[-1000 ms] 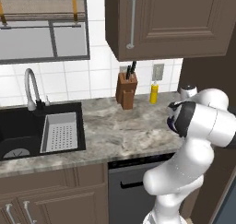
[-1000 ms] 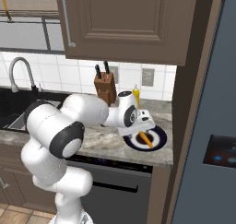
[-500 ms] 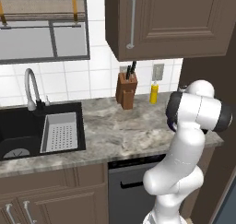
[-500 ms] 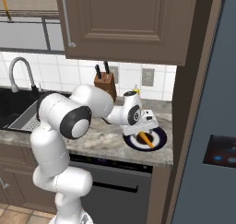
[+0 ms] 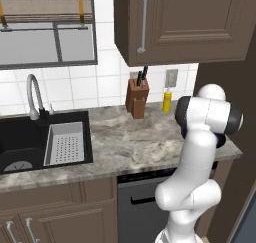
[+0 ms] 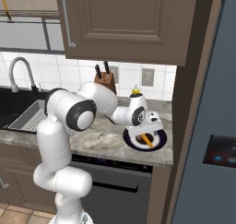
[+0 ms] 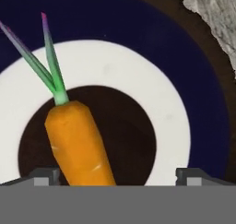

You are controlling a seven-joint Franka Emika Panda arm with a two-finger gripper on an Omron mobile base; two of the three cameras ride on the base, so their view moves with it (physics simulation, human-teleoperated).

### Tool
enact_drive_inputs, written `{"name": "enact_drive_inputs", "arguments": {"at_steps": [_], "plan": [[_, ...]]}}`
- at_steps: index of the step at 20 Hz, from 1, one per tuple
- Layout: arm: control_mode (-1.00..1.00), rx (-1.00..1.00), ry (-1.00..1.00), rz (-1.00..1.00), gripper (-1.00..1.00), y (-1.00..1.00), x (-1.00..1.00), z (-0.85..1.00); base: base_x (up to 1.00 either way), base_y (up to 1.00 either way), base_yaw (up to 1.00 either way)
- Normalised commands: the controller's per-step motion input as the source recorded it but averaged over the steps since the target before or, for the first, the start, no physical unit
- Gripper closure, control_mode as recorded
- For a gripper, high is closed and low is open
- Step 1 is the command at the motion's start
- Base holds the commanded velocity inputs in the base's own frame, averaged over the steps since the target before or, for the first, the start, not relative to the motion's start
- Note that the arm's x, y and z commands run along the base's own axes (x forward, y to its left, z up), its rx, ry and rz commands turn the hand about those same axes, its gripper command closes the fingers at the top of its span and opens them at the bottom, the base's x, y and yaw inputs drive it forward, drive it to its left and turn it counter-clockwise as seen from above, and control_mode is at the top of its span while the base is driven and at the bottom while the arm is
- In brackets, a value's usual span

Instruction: Pick the carrot from the counter and place it in the microwave.

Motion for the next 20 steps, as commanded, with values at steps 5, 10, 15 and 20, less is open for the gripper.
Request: {"name": "enact_drive_inputs", "arguments": {"at_steps": [5,10,15,20], "plan": [[-1.0,0.04,0.03,0.0,-1.0,-0.01,0.0,-0.19,0.0,0.0,0.0],[-1.0,0.04,0.0,0.0,1.0,0.01,0.0,-0.18,0.0,0.0,0.0],[-1.0,0.04,0.0,0.0,1.0,0.11,-0.04,-0.05,0.0,0.0,0.0],[-1.0,0.0,0.0,0.01,1.0,0.49,-0.1,0.0,0.0,0.0,0.0]]}}
